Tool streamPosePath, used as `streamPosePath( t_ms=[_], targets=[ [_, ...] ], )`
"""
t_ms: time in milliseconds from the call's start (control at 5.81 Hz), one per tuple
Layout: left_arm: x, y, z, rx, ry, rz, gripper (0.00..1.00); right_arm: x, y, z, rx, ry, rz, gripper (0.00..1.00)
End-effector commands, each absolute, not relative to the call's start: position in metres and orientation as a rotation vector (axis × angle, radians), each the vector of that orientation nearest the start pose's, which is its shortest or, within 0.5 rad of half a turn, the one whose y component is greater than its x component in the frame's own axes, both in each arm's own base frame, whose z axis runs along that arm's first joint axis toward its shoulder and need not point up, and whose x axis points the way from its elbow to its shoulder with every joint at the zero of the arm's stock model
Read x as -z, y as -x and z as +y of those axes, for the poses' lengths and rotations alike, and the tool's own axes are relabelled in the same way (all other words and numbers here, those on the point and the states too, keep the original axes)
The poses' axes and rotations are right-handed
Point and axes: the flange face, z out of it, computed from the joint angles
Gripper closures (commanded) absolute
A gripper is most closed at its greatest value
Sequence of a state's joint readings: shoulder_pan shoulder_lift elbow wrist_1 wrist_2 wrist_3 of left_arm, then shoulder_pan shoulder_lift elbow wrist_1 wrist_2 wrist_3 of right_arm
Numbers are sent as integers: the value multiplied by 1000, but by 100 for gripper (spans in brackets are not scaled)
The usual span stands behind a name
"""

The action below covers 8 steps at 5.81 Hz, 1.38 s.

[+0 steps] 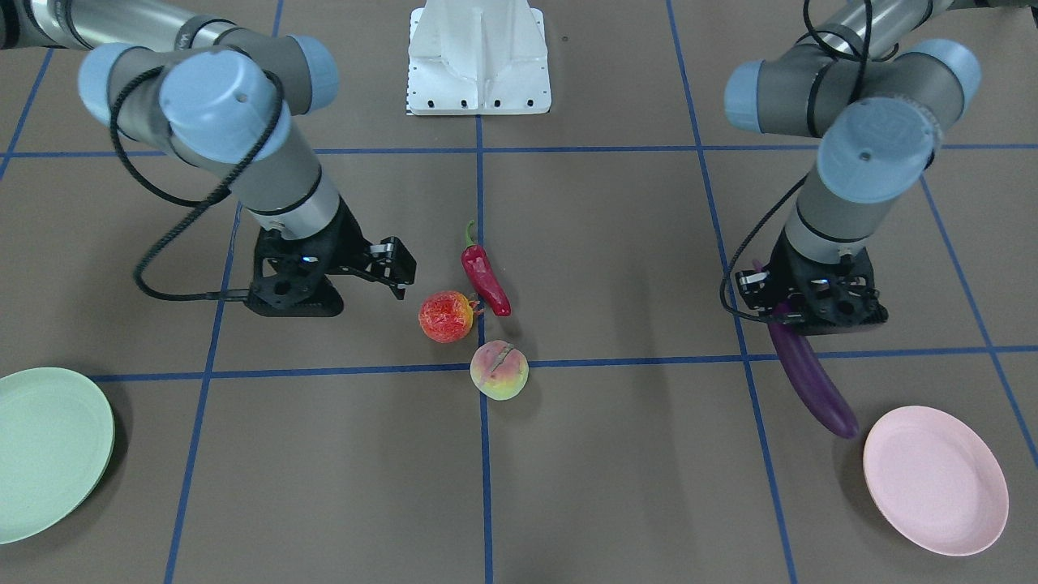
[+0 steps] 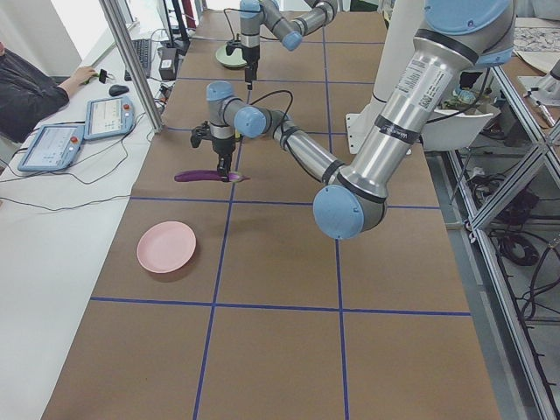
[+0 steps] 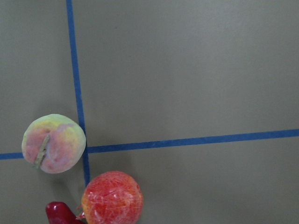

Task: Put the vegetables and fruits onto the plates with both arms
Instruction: 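Carry eggplant to pink plate with left gripper while right gripper approaches pomegranate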

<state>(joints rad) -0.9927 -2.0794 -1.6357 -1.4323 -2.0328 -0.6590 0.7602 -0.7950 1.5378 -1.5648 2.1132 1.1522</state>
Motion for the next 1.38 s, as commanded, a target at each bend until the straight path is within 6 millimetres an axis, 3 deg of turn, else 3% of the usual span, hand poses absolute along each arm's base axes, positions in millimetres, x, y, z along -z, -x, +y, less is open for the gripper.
streamPosePath(
  t_ms=[0, 344, 517, 689, 1033, 1206],
  targets=[
    [-378, -274, -619, -35, -83, 603, 100, -199, 499, -543, -87, 44, -865, 0],
    [-388, -264, -628, -51, -84, 591, 100, -207, 520, -545, -83, -26, -869, 0],
    [-392, -257, -632, -42, -83, 586, 100, -223, 544, -545, -112, -51, -874, 0],
    [-392, -253, -634, -47, -88, 585, 100, -230, 553, -546, -129, -55, -870, 0],
    [-392, -253, -634, -48, -88, 585, 100, -219, 568, -547, -116, -53, -871, 0],
    [-392, -253, -634, -48, -88, 585, 100, -223, 574, -546, -109, -55, -876, 0]
  ],
)
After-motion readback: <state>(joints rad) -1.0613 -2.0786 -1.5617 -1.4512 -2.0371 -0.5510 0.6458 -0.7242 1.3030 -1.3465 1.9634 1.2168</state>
